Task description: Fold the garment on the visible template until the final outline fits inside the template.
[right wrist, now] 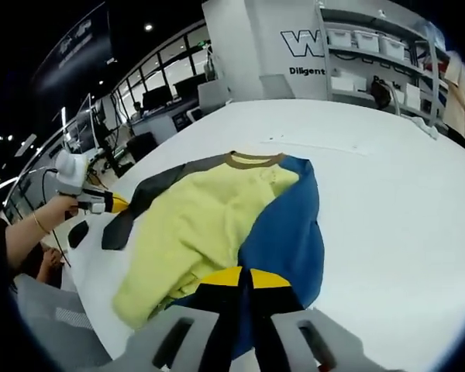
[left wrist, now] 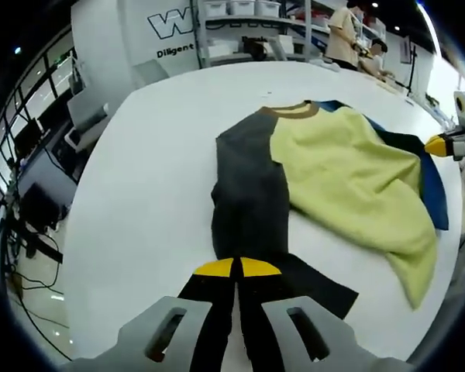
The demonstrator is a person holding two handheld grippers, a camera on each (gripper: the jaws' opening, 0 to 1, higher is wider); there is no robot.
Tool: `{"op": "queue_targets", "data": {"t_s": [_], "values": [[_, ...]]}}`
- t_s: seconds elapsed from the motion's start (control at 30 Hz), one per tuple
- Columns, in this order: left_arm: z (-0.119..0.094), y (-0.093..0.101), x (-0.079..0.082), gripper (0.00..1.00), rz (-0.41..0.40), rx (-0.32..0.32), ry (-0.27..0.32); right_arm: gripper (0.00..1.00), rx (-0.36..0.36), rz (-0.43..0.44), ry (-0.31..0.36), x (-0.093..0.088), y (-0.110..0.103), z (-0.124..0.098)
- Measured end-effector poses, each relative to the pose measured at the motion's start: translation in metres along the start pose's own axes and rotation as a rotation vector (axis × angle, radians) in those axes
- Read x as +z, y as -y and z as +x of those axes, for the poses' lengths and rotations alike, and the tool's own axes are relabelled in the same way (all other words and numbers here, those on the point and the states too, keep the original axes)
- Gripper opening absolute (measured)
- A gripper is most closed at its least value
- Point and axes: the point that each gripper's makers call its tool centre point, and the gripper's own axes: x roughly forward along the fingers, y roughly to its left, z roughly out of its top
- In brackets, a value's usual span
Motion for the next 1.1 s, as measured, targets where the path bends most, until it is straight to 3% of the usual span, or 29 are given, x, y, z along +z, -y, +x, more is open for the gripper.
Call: {"op": "queue_targets", "data": {"t_s": [0.23,0.6,0.87,1.1], "values": [[0.005,-0.012,0.003,0.00,0.040,0.019,-0.022,0.00,-0.050,0.011,-0.023,-0.003,0.028,-0.005],[0.010,-0.035,0.006,0.00,0.028,0.049,-0.037,0.00,-0.172,0.006,-0.038,-0.001,0.085,-0.011],[0.017,-0.056,0.005,0.00,-0.017,0.074,-0.044,0.00,-0.278,-0.024,-0.087,-0.008,0.128,-0.015],[0.023,-0.080,0.016,0.00,0.016,0.113,-0.059,0.00,-0.317,-0.027,-0.108,-0.011,0.150,-0.015]]}}
